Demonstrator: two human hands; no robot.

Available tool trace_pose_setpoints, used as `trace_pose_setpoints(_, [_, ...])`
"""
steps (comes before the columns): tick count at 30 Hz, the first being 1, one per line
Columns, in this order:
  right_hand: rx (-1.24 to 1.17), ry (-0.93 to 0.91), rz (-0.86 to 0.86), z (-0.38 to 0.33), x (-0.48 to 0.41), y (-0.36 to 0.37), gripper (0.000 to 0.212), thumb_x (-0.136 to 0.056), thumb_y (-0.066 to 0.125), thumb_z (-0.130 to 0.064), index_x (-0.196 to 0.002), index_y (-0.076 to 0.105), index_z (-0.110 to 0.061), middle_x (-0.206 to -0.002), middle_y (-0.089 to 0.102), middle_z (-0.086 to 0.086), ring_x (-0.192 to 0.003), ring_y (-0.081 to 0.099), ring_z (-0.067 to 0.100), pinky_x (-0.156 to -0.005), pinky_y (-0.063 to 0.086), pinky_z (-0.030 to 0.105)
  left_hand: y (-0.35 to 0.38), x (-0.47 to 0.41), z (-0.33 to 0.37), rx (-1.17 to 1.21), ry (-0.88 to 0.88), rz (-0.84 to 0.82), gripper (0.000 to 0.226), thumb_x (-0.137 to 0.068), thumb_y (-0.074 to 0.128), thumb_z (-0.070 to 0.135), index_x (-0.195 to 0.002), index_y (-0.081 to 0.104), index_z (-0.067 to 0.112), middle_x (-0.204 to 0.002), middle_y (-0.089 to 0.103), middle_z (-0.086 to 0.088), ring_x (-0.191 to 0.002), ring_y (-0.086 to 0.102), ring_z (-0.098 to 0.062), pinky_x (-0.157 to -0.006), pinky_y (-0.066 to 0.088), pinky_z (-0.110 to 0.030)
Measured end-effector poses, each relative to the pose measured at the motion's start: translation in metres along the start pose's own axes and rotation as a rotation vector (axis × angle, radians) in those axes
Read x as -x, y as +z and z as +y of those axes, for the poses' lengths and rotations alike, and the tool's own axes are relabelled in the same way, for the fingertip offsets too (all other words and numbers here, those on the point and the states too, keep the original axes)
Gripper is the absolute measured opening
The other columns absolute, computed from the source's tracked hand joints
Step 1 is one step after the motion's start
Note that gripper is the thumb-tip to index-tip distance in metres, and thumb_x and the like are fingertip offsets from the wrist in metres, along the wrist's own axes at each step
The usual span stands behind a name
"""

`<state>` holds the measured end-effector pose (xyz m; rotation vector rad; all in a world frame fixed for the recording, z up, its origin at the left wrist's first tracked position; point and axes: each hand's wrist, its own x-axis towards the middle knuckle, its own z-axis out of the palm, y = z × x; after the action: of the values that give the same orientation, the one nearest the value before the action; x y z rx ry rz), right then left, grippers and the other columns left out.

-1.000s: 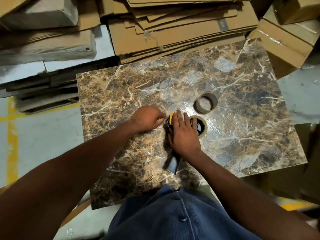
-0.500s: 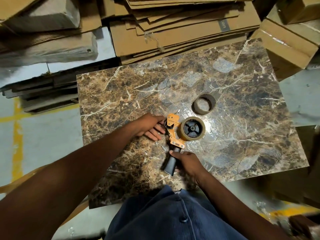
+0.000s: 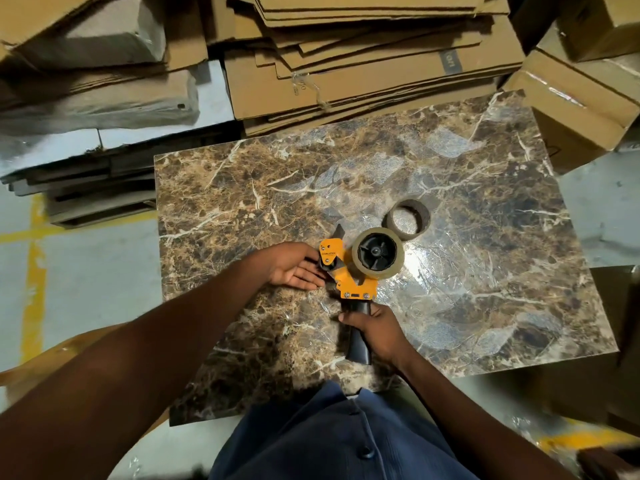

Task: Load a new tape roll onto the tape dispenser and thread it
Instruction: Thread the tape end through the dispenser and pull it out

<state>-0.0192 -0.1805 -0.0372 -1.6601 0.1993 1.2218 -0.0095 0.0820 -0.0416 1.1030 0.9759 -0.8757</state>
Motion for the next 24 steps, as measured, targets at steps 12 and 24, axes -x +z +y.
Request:
trace_pose_setpoints(12, [0.539, -0.435, 0.307, -0.081, -0.026, -0.01, 0.033, -0.084, 0.083, -0.038, -0.07, 0.057, -0.024, -0.056, 0.053, -0.01, -0.053, 0.053, -0.002, -0.047, 0.035, 0.012, -0.035, -0.017, 0.068, -0.01, 0.401, 0.233, 0.048, -0.094, 0.075, 0.001, -0.139, 0.068, 0.015, -0.117, 0.08, -0.012, -0.104, 0.077, -0.031, -0.092, 0.061, -0.044])
trace_pose_setpoints(24, [0.946, -0.455, 0.347, -0.081, -0.044, -0.031, 0.023, -0.089, 0.073, -0.036, -0.083, 0.062, -0.017, -0.08, 0.049, -0.005, -0.068, 0.048, 0.017, -0.062, 0.031, 0.028, -0.045, -0.039, 0.094, -0.857, 0.823, 0.443, 0.019, -0.092, 0.08, 0.004, -0.108, 0.083, 0.013, -0.098, 0.075, 0.006, -0.078, 0.062, -0.004, -0.081, 0.055, -0.027])
